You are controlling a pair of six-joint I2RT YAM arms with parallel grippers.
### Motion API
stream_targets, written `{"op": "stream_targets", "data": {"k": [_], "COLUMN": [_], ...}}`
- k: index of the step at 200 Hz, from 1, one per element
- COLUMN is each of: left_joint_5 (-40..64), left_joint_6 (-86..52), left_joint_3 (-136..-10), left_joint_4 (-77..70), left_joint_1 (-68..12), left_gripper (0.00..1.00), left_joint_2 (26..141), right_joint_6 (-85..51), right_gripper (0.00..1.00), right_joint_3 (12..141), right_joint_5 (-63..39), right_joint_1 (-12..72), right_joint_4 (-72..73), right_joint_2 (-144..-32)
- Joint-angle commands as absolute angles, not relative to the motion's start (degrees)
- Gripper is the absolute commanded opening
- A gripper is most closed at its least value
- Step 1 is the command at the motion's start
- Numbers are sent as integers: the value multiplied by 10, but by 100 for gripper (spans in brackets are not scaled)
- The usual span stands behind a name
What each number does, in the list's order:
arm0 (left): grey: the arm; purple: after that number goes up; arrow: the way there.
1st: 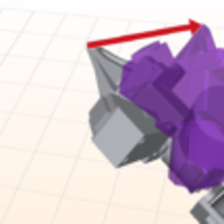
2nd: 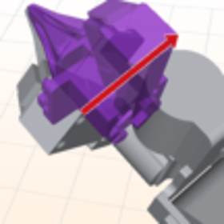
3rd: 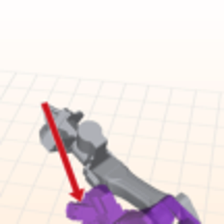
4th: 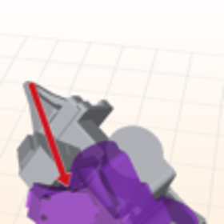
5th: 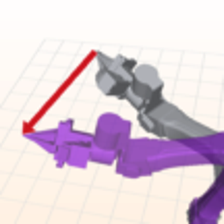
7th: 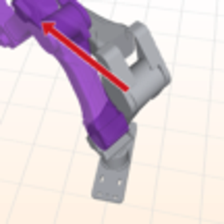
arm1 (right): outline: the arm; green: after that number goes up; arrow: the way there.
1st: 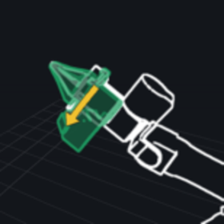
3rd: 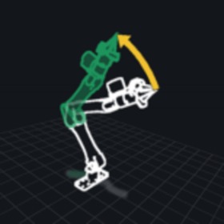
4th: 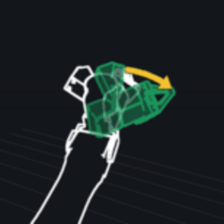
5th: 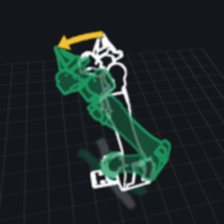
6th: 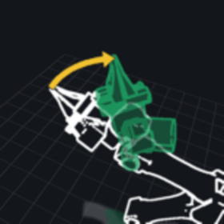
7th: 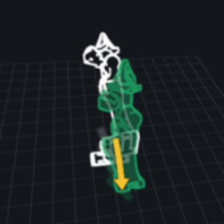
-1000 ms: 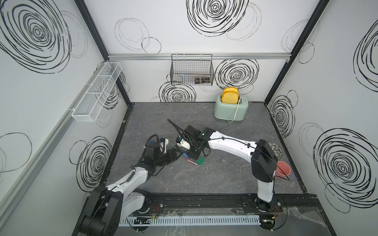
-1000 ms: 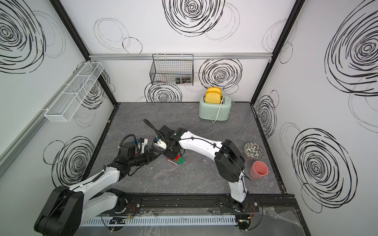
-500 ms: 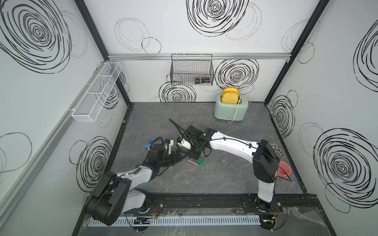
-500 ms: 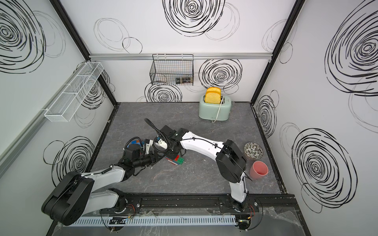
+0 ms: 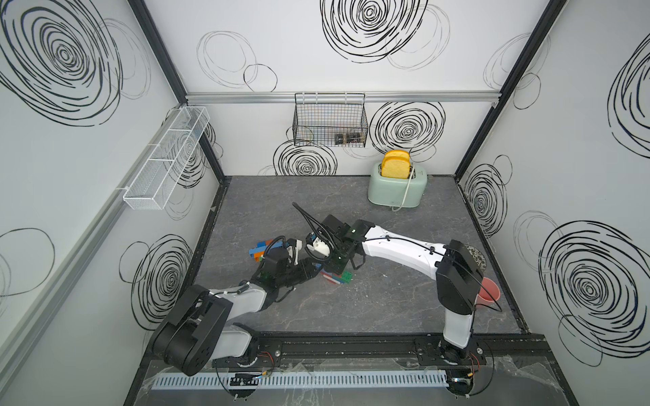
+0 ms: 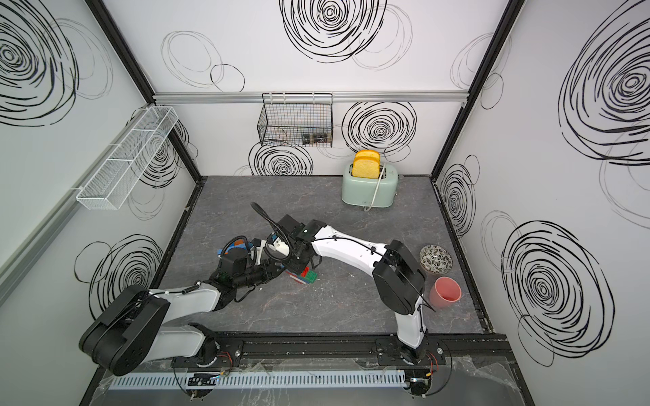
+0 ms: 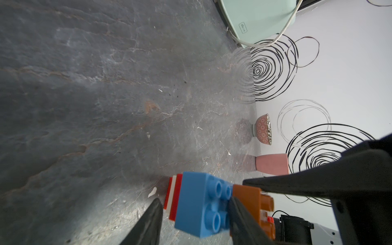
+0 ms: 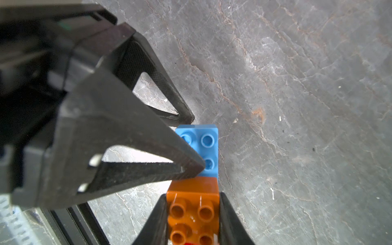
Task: Assemble a heart with lego
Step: Assemble the lego brick with the lego brick.
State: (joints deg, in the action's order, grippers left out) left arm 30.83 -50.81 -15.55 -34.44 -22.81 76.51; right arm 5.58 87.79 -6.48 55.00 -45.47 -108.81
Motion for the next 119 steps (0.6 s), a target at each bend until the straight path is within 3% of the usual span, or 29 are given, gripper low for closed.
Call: {"op": "stream_targets", "data": {"k": [1,55,119], "left_joint_5": [310,306,314], "left_joint_6": [-496,-499,-495], "left_joint_3": [-159,-158,-172], "left_joint_4": [-322,-316,-257], "left_joint_1": [-243,-246,-217], "left_gripper": [54,55,58], "left_joint_2": [772,765,696], "right_joint_6": [47,49,38], "right_gripper": [24,24,22], "right_joint_3": [843,831,778], "right_joint_5": [-58,-52,26], "right_joint_1": [536,538,554], "right_joint_4": [-527,-535,-530], "right_joint_2": [-1121,-1131,-1157]}}
